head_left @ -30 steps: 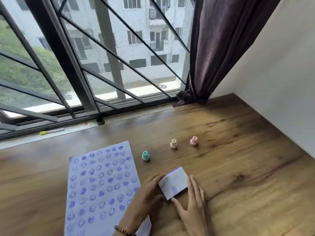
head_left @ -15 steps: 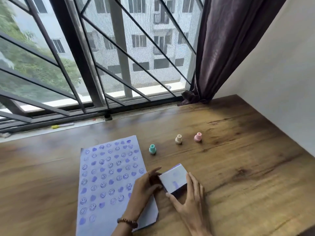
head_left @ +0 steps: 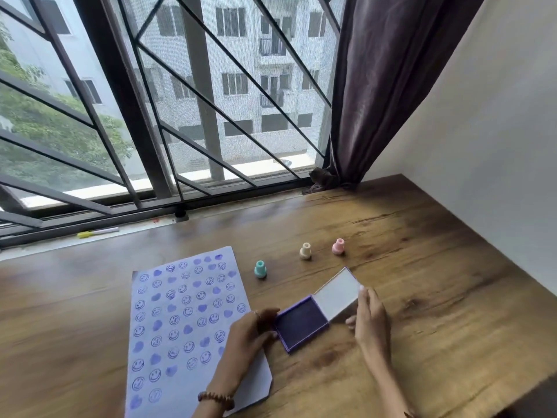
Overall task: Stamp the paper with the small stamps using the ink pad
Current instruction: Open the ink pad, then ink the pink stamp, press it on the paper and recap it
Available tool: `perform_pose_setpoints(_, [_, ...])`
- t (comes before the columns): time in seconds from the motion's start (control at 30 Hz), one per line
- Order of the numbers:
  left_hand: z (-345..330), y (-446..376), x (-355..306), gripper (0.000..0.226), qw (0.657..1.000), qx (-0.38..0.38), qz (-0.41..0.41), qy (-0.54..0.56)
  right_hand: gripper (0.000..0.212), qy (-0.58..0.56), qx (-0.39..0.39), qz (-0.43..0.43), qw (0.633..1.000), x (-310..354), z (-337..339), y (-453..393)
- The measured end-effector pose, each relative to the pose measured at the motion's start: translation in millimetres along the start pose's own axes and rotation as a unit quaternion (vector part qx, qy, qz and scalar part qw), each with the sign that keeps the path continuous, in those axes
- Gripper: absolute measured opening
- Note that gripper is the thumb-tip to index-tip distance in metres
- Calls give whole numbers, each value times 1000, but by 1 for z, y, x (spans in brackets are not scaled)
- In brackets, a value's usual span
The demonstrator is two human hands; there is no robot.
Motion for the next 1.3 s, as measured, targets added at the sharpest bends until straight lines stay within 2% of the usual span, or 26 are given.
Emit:
perform_pose_setpoints(0.13, [-1,-1,-5,42,999,17,-29,-38,38,126,84,-33,988,-14,10,-17])
perform_pose_setpoints(0.2, [-1,0,-8,47,998,6,-30,-50,38,185,111,-38,976,-18,16,-20])
perform_pose_setpoints(0.3, [0,-2,-16,48,997,10,-18,-79,45,256,129,-31,958,-15,20,-25])
perform_pose_setpoints(0.43, [-5,-15,-26,24,992,20,28,-122,49,318,118,-10,941,-9,21,-33])
perform_pose_setpoints(0.57, [-26,-48,-53,20,997,29,19,-64,42,262,68,22,962,6,13,-48])
perform_pose_setpoints(0.73, [-74,-115,-87,30,996,84,18,16,14,146,1,37,989,25,-4,-88])
perform_pose_setpoints(0.77, [-82,-126,-91,33,995,90,26,29,12,127,7,50,991,29,-8,-96])
perform_pose_setpoints(0.9, [-103,-149,-96,34,988,78,74,111,31,121,86,124,981,37,-26,-122])
perform_pose_setpoints(1.07, [-105,-143,-81,36,981,50,108,155,18,91,92,108,986,34,-30,-122])
perform_pose_setpoints(1.17, [-98,-128,-75,26,950,48,131,279,14,-38,122,70,989,33,-21,-104])
perform_pose_setpoints(1.3, [-82,-101,-71,15,913,20,143,381,15,-211,200,31,956,36,-11,-71])
Point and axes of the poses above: each hand's wrist, its own y-axis away from the middle knuckle, its own z-axis out of the back of the hand, x = y × z, the point moved 2 cm from there along -y, towards the middle knuckle, and after that the axes turned 5 degrees about y, right-handed, at the moved point
